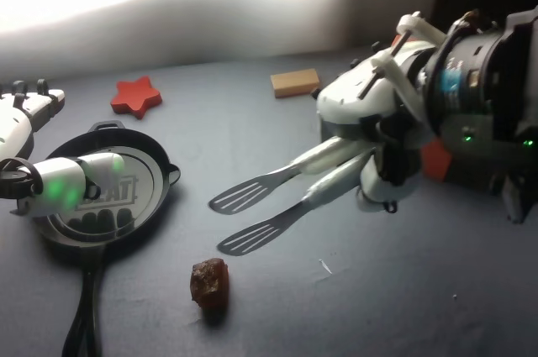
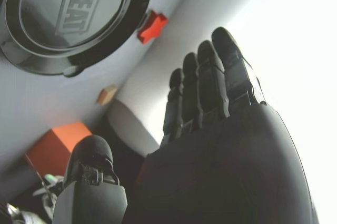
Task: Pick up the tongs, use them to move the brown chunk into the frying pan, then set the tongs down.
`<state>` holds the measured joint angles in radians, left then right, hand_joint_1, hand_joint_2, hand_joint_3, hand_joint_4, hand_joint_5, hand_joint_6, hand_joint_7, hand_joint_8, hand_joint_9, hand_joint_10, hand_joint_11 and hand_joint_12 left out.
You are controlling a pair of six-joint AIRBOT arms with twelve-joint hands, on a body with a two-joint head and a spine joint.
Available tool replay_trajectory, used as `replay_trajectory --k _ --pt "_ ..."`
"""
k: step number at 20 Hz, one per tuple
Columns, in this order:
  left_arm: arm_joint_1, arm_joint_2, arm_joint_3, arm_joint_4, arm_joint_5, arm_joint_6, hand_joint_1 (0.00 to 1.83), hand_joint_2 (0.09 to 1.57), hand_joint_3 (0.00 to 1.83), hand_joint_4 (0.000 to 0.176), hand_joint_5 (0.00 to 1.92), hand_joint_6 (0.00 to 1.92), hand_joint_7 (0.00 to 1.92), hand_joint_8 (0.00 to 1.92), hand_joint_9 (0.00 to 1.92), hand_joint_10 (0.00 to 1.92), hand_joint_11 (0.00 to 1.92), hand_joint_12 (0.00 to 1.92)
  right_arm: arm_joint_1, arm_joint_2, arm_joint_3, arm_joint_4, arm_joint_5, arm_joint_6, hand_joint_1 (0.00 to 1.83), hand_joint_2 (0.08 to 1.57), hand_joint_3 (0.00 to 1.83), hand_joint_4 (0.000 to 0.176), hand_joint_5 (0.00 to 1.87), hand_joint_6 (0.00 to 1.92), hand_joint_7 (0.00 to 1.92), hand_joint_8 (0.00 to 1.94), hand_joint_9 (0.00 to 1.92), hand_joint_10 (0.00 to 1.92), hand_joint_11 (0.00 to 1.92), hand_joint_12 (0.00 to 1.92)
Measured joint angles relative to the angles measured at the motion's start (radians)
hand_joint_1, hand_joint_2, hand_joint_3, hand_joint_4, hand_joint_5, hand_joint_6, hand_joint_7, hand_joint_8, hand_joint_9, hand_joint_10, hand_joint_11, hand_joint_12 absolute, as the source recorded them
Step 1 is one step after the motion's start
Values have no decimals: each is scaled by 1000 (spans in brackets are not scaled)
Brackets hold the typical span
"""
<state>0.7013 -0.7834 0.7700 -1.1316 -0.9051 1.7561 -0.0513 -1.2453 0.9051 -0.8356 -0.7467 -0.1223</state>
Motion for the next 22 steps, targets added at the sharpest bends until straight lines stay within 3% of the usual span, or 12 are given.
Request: replay_trajectory --k 2,11,12,14,22 --pt "0 0 1 -3 -1 0 0 1134 0 0 113 0 168 0 160 1 0 503 -9 -8 0 -20 -3 14 1103 1212 0 0 787 1264 1017 14 645 756 320 1559" --pt "1 0 5 -1 -1 0 0 1145 6 0 107 0 167 0 168 0 0 538 -35 -35 -34 -63 -69 119 1105 1208 2 0 789 1260 1020 13 670 718 337 1547" --pt "1 0 8 1 0 0 0 1146 6 0 107 0 167 0 169 0 0 536 -36 -35 -42 -83 -71 135 1091 1161 0 0 704 833 1011 8 669 700 334 1530" --pt "3 0 19 -1 0 0 0 1150 4 0 116 3 164 1 164 1 0 511 -42 -46 -43 -132 -78 154 1098 1137 0 0 758 520 992 2 673 670 334 1525" --pt "12 0 28 -2 -1 0 0 1158 3 0 111 0 165 0 171 3 0 519 -54 -104 -43 -166 -90 172 1077 1135 0 0 746 465 974 6 659 682 303 1554"
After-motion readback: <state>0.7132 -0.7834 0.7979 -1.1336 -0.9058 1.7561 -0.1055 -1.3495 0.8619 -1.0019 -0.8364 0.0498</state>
